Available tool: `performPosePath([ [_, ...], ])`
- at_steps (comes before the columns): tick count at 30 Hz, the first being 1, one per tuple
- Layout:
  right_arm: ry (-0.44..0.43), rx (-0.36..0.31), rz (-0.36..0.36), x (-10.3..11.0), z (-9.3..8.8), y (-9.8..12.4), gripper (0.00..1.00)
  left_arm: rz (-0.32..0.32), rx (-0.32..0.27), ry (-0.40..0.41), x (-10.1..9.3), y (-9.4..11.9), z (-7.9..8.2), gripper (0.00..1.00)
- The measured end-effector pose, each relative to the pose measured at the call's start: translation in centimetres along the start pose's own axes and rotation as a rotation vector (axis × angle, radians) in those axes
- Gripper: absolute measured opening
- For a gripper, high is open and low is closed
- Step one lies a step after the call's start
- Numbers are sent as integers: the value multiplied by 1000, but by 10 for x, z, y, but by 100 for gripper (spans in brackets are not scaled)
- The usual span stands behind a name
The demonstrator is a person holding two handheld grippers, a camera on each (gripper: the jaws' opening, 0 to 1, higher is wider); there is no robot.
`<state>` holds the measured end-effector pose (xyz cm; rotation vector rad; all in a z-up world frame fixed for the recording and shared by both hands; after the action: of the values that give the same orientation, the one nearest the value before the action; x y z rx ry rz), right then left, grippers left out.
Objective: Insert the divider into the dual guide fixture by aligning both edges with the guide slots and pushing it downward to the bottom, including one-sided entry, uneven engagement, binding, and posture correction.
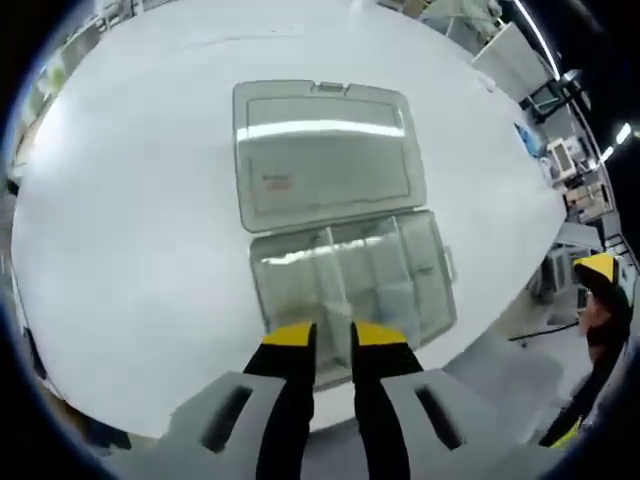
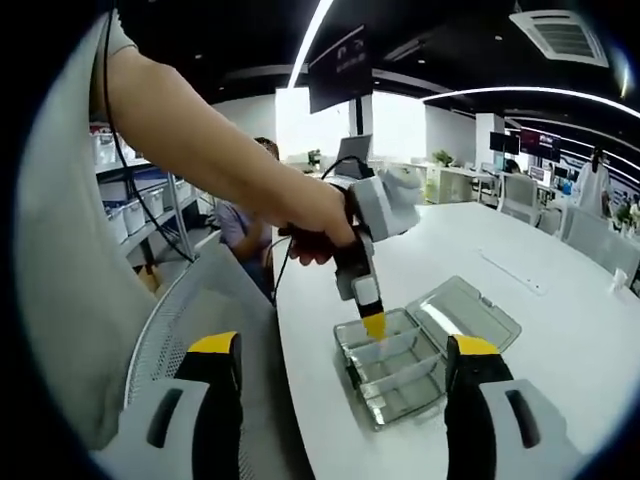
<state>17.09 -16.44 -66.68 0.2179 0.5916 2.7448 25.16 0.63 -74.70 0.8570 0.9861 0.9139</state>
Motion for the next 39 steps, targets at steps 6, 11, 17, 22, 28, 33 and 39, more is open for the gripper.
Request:
performPosePath([
  [6,13,20,-11,-4,0,3,83,-80,-80,11,10,17,-6,12],
  [11,16,29,-17,-6,-1,6,84,-176,-173,40,15,25,-16,13],
  [17,11,39,-23,-8,-2,8,85,-262,-313,-46,19,36,-31,14],
  [22,5,53,-25,-10,-5,9,86,-288,-363,-55,22,43,-42,14],
  [28,-1,79,-33,-18,-10,14,86,-324,-493,-195,15,52,-45,19],
  [33,-1,102,-44,-27,-15,21,87,-341,-581,-288,4,60,-48,35],
  [39,1,135,-51,-40,-22,31,87,-357,-656,-340,-5,72,-51,38],
])
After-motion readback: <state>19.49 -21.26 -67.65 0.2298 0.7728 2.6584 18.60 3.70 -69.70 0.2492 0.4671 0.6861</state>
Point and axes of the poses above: the point that each gripper's makers call its tool centre point, and the gripper's own axes: y roughly backward along the fingers, x roughly to its left, z roughly out of its top, the point moved 7 cm from there along y, roughly backward along the fingers, and after that the axes turned 4 degrees about -y, right-handed, at the moved point
